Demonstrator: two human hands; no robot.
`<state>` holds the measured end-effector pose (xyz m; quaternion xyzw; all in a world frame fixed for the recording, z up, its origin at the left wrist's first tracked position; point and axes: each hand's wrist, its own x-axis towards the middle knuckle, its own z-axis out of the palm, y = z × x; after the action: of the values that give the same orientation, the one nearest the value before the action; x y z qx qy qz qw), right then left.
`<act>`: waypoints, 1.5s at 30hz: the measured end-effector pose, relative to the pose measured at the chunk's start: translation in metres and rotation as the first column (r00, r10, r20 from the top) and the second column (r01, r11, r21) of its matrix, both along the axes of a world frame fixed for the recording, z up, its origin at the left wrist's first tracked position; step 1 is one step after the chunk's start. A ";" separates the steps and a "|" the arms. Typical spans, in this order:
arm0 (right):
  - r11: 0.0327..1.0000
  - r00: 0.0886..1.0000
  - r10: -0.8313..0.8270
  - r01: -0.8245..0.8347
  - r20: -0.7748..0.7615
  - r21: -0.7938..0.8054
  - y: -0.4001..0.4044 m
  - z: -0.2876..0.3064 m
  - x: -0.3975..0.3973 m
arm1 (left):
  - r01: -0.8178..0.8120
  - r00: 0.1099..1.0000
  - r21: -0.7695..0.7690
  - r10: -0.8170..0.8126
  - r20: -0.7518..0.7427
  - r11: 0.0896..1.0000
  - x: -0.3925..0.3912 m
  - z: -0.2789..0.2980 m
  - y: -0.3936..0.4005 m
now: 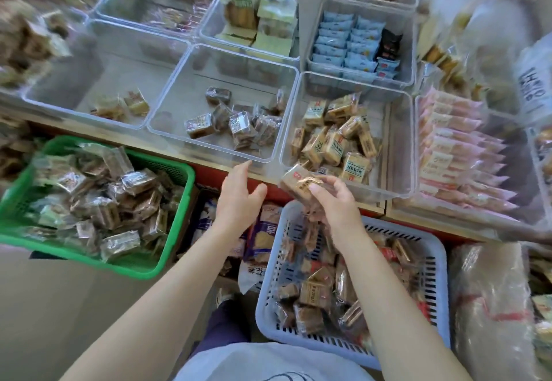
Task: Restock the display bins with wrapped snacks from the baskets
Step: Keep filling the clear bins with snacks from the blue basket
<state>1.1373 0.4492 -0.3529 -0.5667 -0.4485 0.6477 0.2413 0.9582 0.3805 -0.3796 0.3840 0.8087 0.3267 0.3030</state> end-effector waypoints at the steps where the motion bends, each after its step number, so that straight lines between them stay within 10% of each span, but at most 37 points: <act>1: 1.000 1.000 -0.025 0.025 -0.009 0.010 0.009 0.002 -0.015 | 0.064 0.974 -0.023 -0.068 -0.216 0.998 -0.010 -0.004 0.004; 7: 0.989 0.996 0.071 -0.065 -0.044 0.131 0.057 0.012 -0.100 | 0.266 0.737 -0.401 -0.453 -0.502 0.877 -0.024 -0.028 0.020; 15: 0.983 0.955 0.149 -0.170 0.258 0.063 0.019 -0.044 -0.025 | 0.257 0.710 -0.338 -0.414 -0.569 0.905 -0.010 -0.046 0.015; 21: 0.932 0.670 0.330 -0.343 0.665 -0.116 -0.020 -0.142 0.025 | 0.304 0.742 -0.292 -0.418 -0.524 0.907 0.009 -0.062 0.011; 29: 0.906 0.632 0.374 -0.404 0.679 -0.124 -0.037 -0.193 0.026 | 0.291 0.787 -0.244 -0.377 -0.489 0.925 0.013 -0.060 0.012; 34: 0.976 0.855 0.213 -0.211 0.474 -0.058 -0.033 -0.151 0.032 | 0.287 0.812 -0.251 -0.374 -0.449 0.925 0.005 -0.053 0.008; 37: 0.983 0.996 0.027 -0.012 0.083 -0.182 -0.035 -0.100 0.042 | 0.291 0.814 -0.278 -0.390 -0.432 0.915 0.002 -0.047 0.006; 40: 0.970 0.957 -0.067 -0.003 -0.281 -0.244 -0.031 -0.059 0.051 | 0.288 0.829 -0.292 -0.390 -0.401 0.912 0.003 -0.039 0.007; 45: 0.981 0.884 -0.041 -0.053 -0.466 -0.187 -0.004 -0.020 0.036 | 0.293 0.854 -0.324 -0.398 -0.334 0.900 0.002 -0.027 0.010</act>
<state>1.1729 0.4453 -0.3730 -0.4131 -0.3135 0.8066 0.2838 0.9599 0.3905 -0.4065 0.5382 0.8055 0.0734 0.2370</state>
